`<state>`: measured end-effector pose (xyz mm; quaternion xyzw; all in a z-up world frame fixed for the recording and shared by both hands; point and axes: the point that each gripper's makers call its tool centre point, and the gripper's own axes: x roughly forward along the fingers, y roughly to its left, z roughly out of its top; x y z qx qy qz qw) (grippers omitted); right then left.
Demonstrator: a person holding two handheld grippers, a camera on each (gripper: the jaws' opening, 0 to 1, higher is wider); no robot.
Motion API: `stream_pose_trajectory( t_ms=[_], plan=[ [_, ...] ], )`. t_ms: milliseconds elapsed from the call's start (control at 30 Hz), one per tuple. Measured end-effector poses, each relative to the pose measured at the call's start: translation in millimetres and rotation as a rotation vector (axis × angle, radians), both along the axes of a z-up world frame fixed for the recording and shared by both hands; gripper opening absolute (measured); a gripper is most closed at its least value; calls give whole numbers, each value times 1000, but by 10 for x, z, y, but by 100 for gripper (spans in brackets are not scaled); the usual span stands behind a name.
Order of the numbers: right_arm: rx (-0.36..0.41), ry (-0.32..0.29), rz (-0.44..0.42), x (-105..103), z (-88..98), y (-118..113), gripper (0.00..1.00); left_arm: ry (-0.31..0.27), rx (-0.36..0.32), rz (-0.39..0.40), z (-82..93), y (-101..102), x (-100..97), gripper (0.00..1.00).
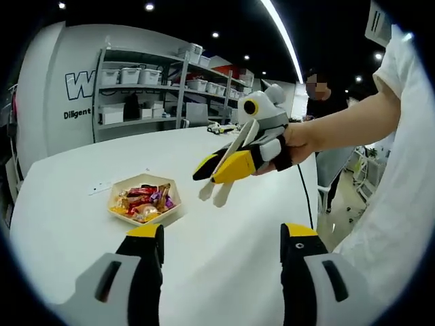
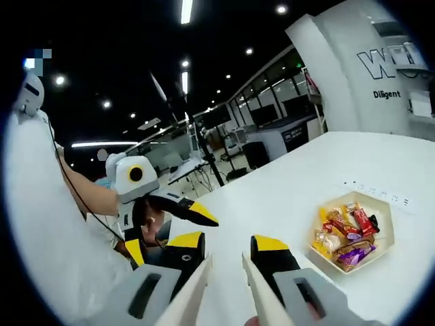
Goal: Place the target food into the container with the food tongs after gripping and lifting it, then release it inside without dropping or visibly crushing the food.
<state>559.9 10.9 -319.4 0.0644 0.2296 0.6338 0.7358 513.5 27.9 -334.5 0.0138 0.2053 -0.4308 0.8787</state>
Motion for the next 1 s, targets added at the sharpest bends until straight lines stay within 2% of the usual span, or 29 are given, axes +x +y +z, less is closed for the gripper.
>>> stream_pose_trajectory(
  t_ms=[300,433,700,1000],
  plan=[
    [53,10,46,-174,78,17,21,-3,-25,-50,72,-112,-28,55],
    [88,26,67,-256,132,26,21,4,-42,-94,96,-185,-100,42],
    [135,52,95,-343,192,24,21,4,-99,-158,202,-296,-211,23],
    [173,77,129,-431,255,44,21,13,-118,-172,236,-306,-257,14]
  ],
)
